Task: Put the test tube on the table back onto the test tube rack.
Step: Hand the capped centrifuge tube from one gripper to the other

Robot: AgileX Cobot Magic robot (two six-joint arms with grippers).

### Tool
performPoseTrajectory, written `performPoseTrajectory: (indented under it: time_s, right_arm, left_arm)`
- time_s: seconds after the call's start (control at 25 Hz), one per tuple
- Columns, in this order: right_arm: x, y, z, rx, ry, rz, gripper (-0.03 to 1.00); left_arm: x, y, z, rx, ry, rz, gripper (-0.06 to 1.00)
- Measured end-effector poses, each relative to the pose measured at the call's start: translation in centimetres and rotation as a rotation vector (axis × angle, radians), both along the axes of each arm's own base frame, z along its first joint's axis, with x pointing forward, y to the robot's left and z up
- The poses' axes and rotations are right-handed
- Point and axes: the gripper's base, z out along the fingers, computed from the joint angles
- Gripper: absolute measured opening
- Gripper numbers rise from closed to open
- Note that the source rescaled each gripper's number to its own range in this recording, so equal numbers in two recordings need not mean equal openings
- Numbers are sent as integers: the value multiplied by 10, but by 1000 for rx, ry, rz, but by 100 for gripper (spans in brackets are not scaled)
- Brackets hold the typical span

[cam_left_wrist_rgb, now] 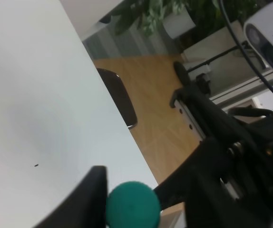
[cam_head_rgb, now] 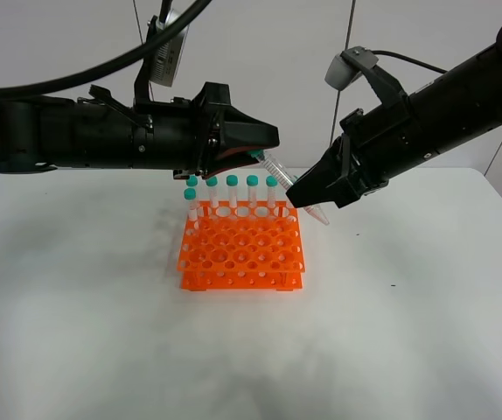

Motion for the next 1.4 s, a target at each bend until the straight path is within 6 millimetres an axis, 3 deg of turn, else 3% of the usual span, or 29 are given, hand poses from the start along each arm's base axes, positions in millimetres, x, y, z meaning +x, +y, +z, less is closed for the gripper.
performPoseTrajectory:
  time_s: [0.12,0.52,0.56,0.6,0.64,0.72,0.8,0.92,1.16,1.4]
  right_arm:
    - [0,0,0,3,1,-1,1]
    - [0,0,0,3,1,-1,1]
    - [0,0,0,3,1,-1,4]
    - [0,0,0,3,-1,-3,14]
    - [0,0,0,3,-3,-5,29]
    - [1,0,0,4,-6,-8,71]
    - [2,0,3,4,-17,-8,89]
    - [6,1,18,26,-32,-29,98]
    - [5,-2,55,5,8,-82,100]
    - [9,-27,58,-225,96,-346,100]
  left_arm:
    - [0,0,0,5,-1,3,0]
    - [0,0,0,-2,1,2,0]
    - [0,0,0,-2,1,2,0]
    - [0,0,0,-5,2,-1,0]
    - [-1,-1,1,-10,3,-7,0]
    - [-1,-1,1,-16,5,-14,0]
    - [-1,-1,1,-16,5,-14,0]
    - [-1,-1,1,-14,4,-10,0]
    - [0,0,0,-5,3,4,0]
    - [0,0,0,-5,3,4,0]
